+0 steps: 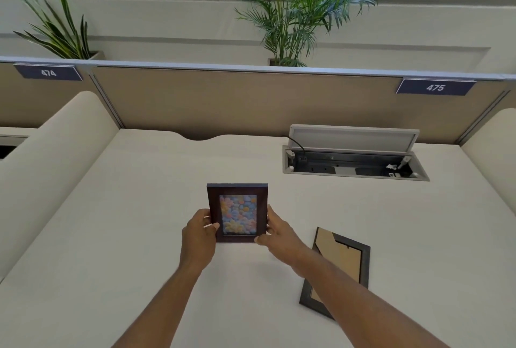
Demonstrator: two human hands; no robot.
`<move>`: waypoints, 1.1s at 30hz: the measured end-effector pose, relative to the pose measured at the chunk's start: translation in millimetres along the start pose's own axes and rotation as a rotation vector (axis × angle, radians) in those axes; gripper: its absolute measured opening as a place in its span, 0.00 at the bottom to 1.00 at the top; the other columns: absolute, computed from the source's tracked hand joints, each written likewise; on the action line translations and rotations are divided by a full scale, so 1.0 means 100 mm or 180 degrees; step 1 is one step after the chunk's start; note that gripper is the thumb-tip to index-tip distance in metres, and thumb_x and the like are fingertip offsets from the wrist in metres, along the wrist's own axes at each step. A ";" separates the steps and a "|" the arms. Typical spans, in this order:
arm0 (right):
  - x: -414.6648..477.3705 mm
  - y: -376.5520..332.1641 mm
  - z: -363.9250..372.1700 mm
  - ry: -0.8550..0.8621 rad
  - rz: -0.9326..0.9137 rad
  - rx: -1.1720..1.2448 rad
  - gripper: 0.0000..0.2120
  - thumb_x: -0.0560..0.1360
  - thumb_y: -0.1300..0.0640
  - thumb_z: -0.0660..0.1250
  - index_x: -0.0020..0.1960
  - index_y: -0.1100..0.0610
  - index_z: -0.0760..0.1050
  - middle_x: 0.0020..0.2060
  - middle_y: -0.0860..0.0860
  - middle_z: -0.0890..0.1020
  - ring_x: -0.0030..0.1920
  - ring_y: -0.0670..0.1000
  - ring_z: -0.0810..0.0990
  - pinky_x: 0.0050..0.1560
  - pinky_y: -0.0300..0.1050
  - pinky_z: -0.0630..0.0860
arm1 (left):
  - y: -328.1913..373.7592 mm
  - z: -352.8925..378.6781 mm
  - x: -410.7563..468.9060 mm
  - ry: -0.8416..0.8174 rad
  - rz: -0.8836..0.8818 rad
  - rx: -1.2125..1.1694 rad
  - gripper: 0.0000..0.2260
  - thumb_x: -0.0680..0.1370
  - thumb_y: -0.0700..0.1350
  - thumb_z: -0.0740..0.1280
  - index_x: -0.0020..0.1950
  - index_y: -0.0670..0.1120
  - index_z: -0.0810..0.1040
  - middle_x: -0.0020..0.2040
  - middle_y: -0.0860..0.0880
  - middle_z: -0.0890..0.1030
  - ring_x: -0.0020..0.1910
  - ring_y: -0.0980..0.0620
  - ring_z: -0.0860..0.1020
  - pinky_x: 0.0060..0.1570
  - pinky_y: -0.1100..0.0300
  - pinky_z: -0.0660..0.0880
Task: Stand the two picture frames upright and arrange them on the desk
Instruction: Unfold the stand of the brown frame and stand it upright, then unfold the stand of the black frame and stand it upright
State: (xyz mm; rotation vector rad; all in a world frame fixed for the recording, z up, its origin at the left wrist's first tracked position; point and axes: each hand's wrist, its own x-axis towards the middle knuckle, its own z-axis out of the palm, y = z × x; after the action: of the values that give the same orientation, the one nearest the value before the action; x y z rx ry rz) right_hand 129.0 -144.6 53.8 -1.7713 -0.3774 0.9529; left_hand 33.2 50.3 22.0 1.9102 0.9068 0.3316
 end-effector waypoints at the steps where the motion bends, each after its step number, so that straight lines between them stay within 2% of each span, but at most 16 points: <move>1: 0.00 0.00 0.00 -0.0016 0.0016 0.0031 0.36 0.78 0.65 0.67 0.78 0.37 0.61 0.67 0.44 0.78 0.66 0.45 0.76 0.53 0.36 0.76 | 0.00 0.00 0.00 -0.0007 -0.0004 0.0002 0.10 0.84 0.35 0.66 0.64 0.44 0.78 0.58 0.46 0.83 0.60 0.44 0.83 0.51 0.42 0.87; 3: 0.00 -0.01 -0.01 -0.0034 0.0067 0.0081 0.37 0.79 0.64 0.66 0.80 0.39 0.58 0.69 0.45 0.76 0.67 0.45 0.76 0.52 0.38 0.75 | 0.01 0.00 -0.01 -0.0014 -0.0031 -0.0013 0.11 0.83 0.35 0.67 0.65 0.44 0.78 0.57 0.47 0.83 0.60 0.43 0.83 0.53 0.41 0.87; 6: -0.01 0.00 -0.02 0.0054 0.0273 0.0267 0.43 0.80 0.60 0.68 0.84 0.45 0.46 0.79 0.49 0.66 0.78 0.54 0.67 0.68 0.50 0.72 | -0.01 -0.01 -0.04 0.0002 -0.0138 -0.0071 0.14 0.82 0.36 0.69 0.68 0.44 0.78 0.61 0.45 0.84 0.63 0.42 0.83 0.59 0.43 0.84; 8: -0.03 0.02 -0.06 0.0173 0.0388 0.0393 0.43 0.80 0.58 0.69 0.85 0.48 0.45 0.82 0.52 0.60 0.80 0.55 0.63 0.74 0.56 0.69 | -0.02 0.01 -0.10 0.0038 -0.0252 -0.0134 0.20 0.81 0.38 0.72 0.73 0.45 0.76 0.66 0.44 0.82 0.67 0.42 0.81 0.64 0.45 0.81; 12: -0.18 0.03 -0.18 0.0432 0.0375 0.0361 0.34 0.80 0.55 0.69 0.82 0.51 0.58 0.76 0.54 0.70 0.68 0.53 0.74 0.64 0.53 0.78 | -0.08 0.04 -0.24 0.0301 -0.0525 -0.0200 0.28 0.80 0.41 0.74 0.79 0.47 0.68 0.73 0.41 0.77 0.72 0.40 0.76 0.67 0.44 0.77; 14: -0.29 0.07 -0.28 0.0543 0.0318 0.0319 0.30 0.81 0.54 0.68 0.80 0.51 0.63 0.72 0.53 0.74 0.65 0.52 0.77 0.60 0.51 0.80 | -0.10 0.06 -0.31 0.0413 -0.0686 -0.0296 0.29 0.80 0.43 0.74 0.79 0.47 0.67 0.73 0.41 0.76 0.69 0.40 0.77 0.67 0.42 0.77; 18: -0.50 0.20 -0.51 0.0826 0.0313 0.0317 0.22 0.81 0.53 0.67 0.74 0.51 0.70 0.61 0.51 0.80 0.57 0.52 0.82 0.53 0.49 0.82 | -0.07 0.10 -0.50 0.0549 -0.1068 -0.0583 0.26 0.81 0.44 0.72 0.77 0.45 0.69 0.68 0.41 0.79 0.59 0.45 0.77 0.63 0.44 0.78; 22: -0.70 0.34 -0.73 0.1181 0.0461 0.0436 0.15 0.81 0.55 0.67 0.66 0.52 0.76 0.54 0.57 0.83 0.45 0.52 0.83 0.45 0.47 0.81 | -0.02 0.23 -0.70 0.0382 -0.1235 -0.0800 0.19 0.82 0.44 0.71 0.72 0.44 0.75 0.62 0.42 0.81 0.56 0.43 0.79 0.58 0.48 0.77; 26: -0.86 0.49 -0.89 0.1549 0.0538 0.0515 0.13 0.81 0.58 0.65 0.65 0.52 0.76 0.54 0.57 0.83 0.44 0.53 0.81 0.43 0.49 0.79 | 0.09 0.47 -0.94 -0.0079 -0.1222 -0.0888 0.13 0.82 0.42 0.70 0.66 0.45 0.81 0.61 0.44 0.82 0.59 0.44 0.80 0.63 0.48 0.78; 28: -0.94 0.56 -0.97 0.1755 0.0567 0.0483 0.13 0.81 0.59 0.64 0.65 0.53 0.76 0.53 0.54 0.82 0.44 0.53 0.81 0.45 0.49 0.81 | 0.20 0.62 -1.06 -0.0336 -0.1130 -0.0848 0.14 0.82 0.42 0.70 0.68 0.46 0.81 0.62 0.46 0.82 0.61 0.44 0.80 0.65 0.48 0.79; 31: -1.03 0.70 -1.06 0.2027 0.0664 0.0333 0.14 0.81 0.59 0.64 0.65 0.54 0.77 0.51 0.50 0.82 0.47 0.53 0.81 0.52 0.53 0.82 | 0.32 0.85 -1.13 -0.0632 -0.0973 -0.0726 0.16 0.82 0.43 0.69 0.70 0.46 0.80 0.62 0.49 0.81 0.62 0.47 0.79 0.68 0.48 0.78; 33: -1.08 0.79 -1.09 0.2181 0.0736 0.0147 0.16 0.80 0.58 0.64 0.68 0.55 0.76 0.52 0.48 0.80 0.49 0.51 0.80 0.47 0.48 0.81 | 0.39 0.99 -1.14 -0.0855 -0.0920 -0.0610 0.17 0.82 0.44 0.69 0.71 0.45 0.79 0.61 0.50 0.79 0.61 0.49 0.78 0.65 0.53 0.76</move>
State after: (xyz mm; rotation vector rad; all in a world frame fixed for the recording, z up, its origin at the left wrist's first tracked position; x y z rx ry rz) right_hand 128.1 -316.5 44.4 -1.9983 0.2885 0.4488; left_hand 28.6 -105.6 22.0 1.5766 0.9186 -0.0117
